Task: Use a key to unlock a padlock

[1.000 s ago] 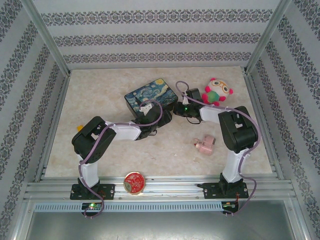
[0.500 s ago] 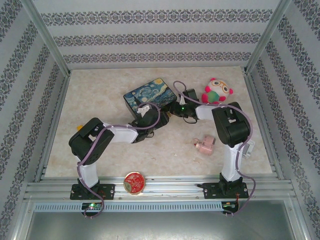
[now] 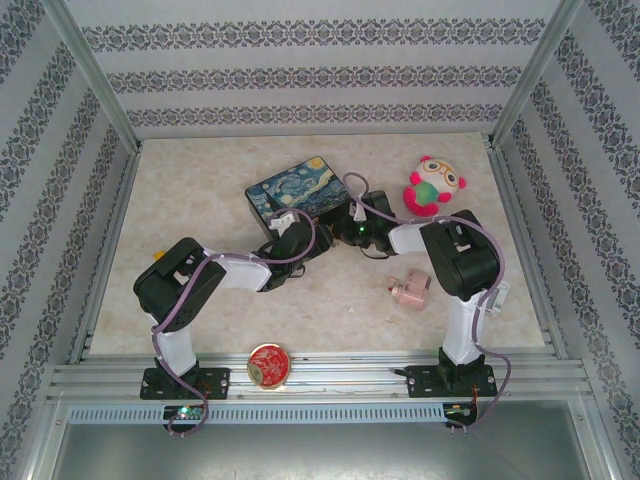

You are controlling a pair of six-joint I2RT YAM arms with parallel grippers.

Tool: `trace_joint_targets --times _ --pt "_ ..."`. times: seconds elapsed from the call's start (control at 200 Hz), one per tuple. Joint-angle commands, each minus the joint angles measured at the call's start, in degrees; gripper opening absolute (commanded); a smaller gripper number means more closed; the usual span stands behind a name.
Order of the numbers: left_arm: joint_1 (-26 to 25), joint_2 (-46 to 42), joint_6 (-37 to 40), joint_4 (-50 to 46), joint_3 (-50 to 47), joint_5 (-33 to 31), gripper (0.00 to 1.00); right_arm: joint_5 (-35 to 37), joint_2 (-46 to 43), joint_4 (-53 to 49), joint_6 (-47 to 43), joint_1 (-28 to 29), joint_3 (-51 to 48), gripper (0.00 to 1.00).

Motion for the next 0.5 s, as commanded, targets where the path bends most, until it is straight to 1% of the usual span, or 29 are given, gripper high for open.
trace_joint_targets --times 0.0,0.125,0.145,0.23,0.34,0.365,0.495 --pt "0.7 0.1 2.3 -0.8 1.5 0.9 0.82 -4.3 -2.9 -0.3 2.7 1.4 -3.2 0.11" --pt "0.7 0.8 3.4 -0.4 1.9 3.0 0.80 -4.1 -5.2 -0.2 3.7 1.9 -5.7 0.12" --pt "0.7 0.9 3.5 -0.4 2.0 3.3 0.78 -4.0 -5.4 -0.3 3.8 1.9 -6.0 0.12" --pt "0.7 1.2 3.7 -0.5 1.9 4.2 0.76 -2.4 -6.9 -0.8 3.2 2.5 -7.2 0.13" --pt "0.7 0.9 3.6 -2.1 1.6 5.0 0.74 1.8 -10.2 -3.1 1.7 2.1 -9.1 0.15" --pt "0.7 0.8 3.7 -2.6 1.6 5.1 0.72 2.8 -11.2 -3.7 1.4 2.0 -9.6 0.16" --pt "1.2 1.1 4.6 -4.0 1.7 5.9 0.70 7.9 -16.8 -6.7 -0.2 1.4 -12.4 0.22"
